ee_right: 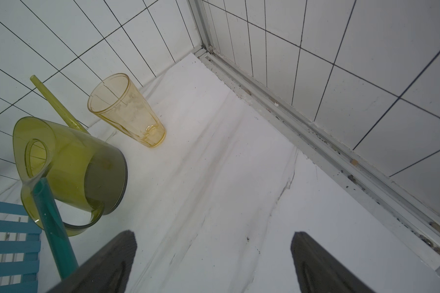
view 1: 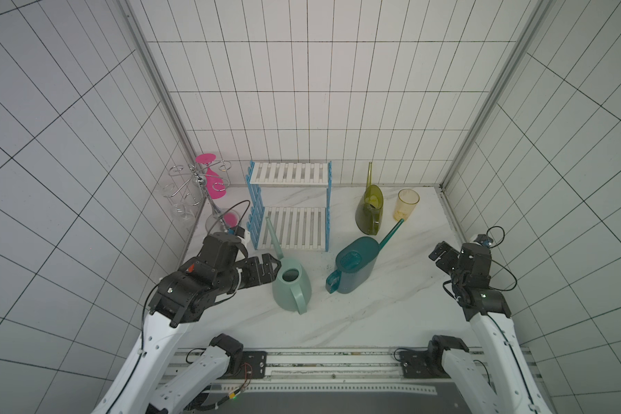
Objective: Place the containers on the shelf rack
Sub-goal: 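Pick up a container from the center of the board.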
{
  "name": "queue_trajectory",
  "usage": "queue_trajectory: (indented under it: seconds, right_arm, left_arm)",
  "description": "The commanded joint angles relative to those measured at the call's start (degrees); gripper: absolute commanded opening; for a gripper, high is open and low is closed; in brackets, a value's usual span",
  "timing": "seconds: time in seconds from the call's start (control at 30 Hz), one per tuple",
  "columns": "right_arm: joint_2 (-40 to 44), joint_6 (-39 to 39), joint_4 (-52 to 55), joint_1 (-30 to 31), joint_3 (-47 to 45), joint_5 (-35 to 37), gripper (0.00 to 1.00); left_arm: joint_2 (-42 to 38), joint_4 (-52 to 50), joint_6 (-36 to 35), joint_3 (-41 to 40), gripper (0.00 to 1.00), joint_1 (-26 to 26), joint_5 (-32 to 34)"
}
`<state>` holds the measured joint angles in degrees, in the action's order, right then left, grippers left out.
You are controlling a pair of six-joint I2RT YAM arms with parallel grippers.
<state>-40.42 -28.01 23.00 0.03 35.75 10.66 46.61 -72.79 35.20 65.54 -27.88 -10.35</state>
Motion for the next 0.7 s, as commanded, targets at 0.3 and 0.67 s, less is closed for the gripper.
queue_trajectory:
  seconds: [0.3, 0.67]
  right_arm:
    - [3.43, -2.13, 4.87, 0.23, -1.23, 3.56, 0.99]
    - [5.47, -1.94, 5.1, 0.23, -3.16, 4.8, 0.99]
  left_arm:
    - [5.62, 0.81, 6.44, -9.45, 0.98, -11.51, -6.48]
    - [15.88, 7.05, 8.67, -9.59, 0.98, -16.52, -0.89]
